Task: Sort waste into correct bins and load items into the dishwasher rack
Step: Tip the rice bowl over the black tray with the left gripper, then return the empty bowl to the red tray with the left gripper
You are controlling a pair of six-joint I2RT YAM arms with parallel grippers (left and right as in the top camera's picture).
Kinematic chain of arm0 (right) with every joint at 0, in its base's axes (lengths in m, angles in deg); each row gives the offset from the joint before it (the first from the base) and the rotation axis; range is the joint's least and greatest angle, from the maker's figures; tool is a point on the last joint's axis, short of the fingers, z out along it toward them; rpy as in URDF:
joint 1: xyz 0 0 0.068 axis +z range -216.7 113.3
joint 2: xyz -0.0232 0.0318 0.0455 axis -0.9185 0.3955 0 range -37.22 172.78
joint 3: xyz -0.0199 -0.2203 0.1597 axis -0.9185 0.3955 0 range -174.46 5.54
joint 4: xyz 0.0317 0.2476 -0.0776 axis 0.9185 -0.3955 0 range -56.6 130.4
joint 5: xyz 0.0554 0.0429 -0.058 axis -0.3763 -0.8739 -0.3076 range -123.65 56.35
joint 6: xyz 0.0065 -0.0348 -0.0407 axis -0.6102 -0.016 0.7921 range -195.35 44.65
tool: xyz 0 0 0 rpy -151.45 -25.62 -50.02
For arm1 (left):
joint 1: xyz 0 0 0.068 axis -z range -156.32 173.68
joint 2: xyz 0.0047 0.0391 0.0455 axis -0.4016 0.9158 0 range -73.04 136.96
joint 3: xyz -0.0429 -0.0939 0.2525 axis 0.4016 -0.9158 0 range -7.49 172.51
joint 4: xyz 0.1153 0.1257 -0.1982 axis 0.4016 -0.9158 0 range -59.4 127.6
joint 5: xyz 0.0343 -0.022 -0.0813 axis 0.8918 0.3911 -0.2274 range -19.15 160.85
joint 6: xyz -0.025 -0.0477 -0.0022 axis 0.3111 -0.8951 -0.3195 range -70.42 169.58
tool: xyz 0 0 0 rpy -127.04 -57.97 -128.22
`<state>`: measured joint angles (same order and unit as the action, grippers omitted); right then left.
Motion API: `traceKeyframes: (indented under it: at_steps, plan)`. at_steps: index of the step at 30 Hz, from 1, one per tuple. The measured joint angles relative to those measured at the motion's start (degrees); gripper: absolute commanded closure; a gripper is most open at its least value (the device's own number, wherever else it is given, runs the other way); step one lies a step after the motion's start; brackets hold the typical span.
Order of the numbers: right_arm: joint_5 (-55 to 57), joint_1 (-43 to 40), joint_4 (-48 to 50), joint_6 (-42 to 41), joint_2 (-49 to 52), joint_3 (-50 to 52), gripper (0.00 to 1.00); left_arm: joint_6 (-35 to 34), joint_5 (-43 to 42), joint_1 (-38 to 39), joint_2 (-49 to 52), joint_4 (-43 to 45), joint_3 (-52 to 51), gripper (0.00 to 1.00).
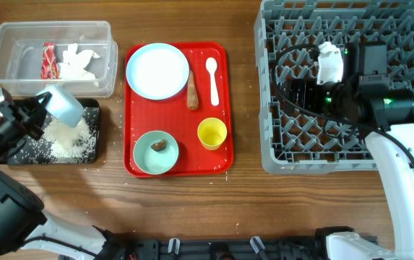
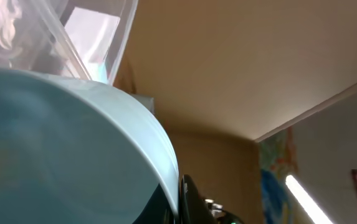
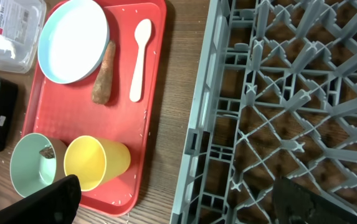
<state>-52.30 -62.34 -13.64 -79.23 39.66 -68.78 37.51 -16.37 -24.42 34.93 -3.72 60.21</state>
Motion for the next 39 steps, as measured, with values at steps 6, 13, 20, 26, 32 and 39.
traceKeyframes:
  at_steps: [6,13,20,26,32,39]
  plan:
    - [0.0,0.0,0.0,0.0,0.0,0.0,0.00,-8.2,-1.2,0.0,0.0,-0.2,0.0,0.96]
    - [0.0,0.0,0.1,0.0,0.0,0.0,0.00,-9.5,-1.2,0.6,0.0,-1.1,0.0,0.96]
    - [0.0,0.0,0.6,0.0,0.0,0.0,0.00,-9.2,-1.2,4.8,-0.1,-1.5,0.0,0.96]
    - [0.0,0.0,1.3,0.0,0.0,0.0,0.00,-8.8,9.1,23.1,-6.0,3.0,0.0,0.96]
    - [0.0,0.0,1.3,0.0,0.0,0.0,0.01,-8.6,41.2,48.8,-7.8,4.3,0.0,0.96]
    - [0.0,0.0,0.9,0.0,0.0,0.0,0.01,-8.1,88.1,72.0,-7.7,1.4,0.0,0.59]
